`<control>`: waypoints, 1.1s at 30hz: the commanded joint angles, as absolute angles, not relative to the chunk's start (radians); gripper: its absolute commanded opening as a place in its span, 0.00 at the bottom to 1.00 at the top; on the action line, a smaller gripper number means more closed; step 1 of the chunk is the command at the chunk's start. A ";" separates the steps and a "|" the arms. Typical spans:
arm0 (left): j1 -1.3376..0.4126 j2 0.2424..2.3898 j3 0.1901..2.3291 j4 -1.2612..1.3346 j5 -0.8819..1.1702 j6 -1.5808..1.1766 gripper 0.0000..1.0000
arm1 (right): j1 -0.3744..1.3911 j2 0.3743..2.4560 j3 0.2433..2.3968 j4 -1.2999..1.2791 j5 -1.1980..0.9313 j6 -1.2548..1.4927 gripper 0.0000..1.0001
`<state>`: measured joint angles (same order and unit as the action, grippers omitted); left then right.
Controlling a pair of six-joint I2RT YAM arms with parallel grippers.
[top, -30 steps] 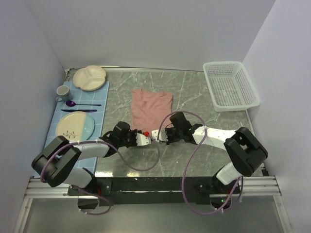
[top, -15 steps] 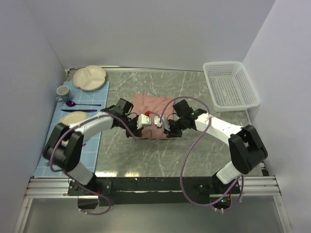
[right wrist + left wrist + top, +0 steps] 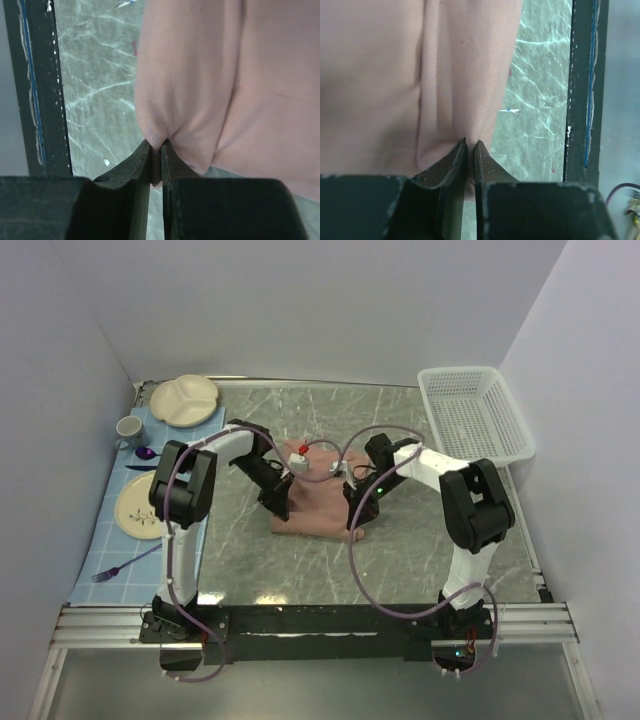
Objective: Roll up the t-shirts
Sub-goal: Roll the T-shirt to the center of the board.
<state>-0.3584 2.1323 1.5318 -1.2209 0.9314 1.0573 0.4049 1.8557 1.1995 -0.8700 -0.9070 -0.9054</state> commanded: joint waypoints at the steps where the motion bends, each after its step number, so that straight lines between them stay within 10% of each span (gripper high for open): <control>1: -0.348 2.200 1.667 -1.335 0.940 1.109 0.16 | 0.348 1.914 1.273 -1.017 -0.922 -0.974 0.12; 16: -0.327 2.258 1.669 -1.063 0.795 0.903 0.17 | 0.331 2.023 1.370 -0.921 -0.827 -0.784 0.25; 33: -0.328 2.332 1.741 -1.158 0.822 0.923 0.18 | 0.308 1.194 0.771 -0.346 -0.614 -0.740 0.63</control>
